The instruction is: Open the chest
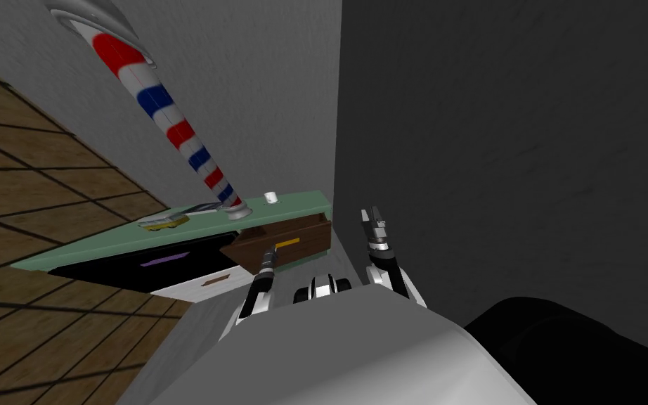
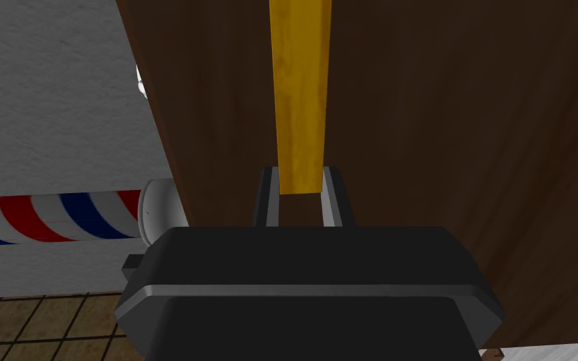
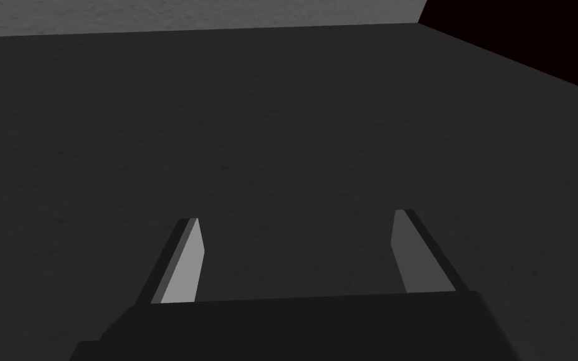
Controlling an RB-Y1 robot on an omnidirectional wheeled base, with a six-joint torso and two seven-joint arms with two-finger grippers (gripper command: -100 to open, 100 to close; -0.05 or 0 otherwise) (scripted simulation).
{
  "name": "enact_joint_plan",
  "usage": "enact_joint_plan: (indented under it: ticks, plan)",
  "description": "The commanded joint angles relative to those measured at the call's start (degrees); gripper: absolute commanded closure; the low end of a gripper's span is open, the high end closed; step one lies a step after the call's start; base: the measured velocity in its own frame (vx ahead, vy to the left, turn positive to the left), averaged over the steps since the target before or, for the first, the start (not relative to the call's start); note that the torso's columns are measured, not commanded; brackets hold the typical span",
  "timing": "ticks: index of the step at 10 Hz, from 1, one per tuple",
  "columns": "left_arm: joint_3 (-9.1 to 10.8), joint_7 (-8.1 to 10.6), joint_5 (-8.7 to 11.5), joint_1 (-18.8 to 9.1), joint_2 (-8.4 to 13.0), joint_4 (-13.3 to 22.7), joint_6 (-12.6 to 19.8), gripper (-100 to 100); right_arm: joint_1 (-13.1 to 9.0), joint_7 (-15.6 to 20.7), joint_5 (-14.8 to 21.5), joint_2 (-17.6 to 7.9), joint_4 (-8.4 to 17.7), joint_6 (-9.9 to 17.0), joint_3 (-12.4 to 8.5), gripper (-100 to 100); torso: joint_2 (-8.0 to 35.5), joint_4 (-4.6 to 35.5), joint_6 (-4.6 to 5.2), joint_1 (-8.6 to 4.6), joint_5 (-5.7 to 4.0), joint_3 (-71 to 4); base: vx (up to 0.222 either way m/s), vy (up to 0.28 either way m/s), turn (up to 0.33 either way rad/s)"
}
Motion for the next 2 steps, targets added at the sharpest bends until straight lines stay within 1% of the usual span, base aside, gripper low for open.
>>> enact_joint_plan:
  ticks: [1, 2]
  plan:
    - [-0.48, 0.13, 0.0, 1.1, 0.2, -1.5, -0.5, 100, 0.0, 0.0, 0.0, 0.0, 0.0, 0.0, 0.0, 0, 0.0, 0.0, -0.01, -0.02, -0.02, 0.0, -0.193, -0.032, 0.014]
    - [-0.42, 0.18, 0.0, 1.1, 0.2, -1.0, 0.0, 100, 0.0, 0.0, 0.0, 0.0, 0.0, 0.0, 0.0, 0, 0.0, 0.1, -0.02, -0.01, -0.07, 0.0, -0.088, -0.016, 0.001]
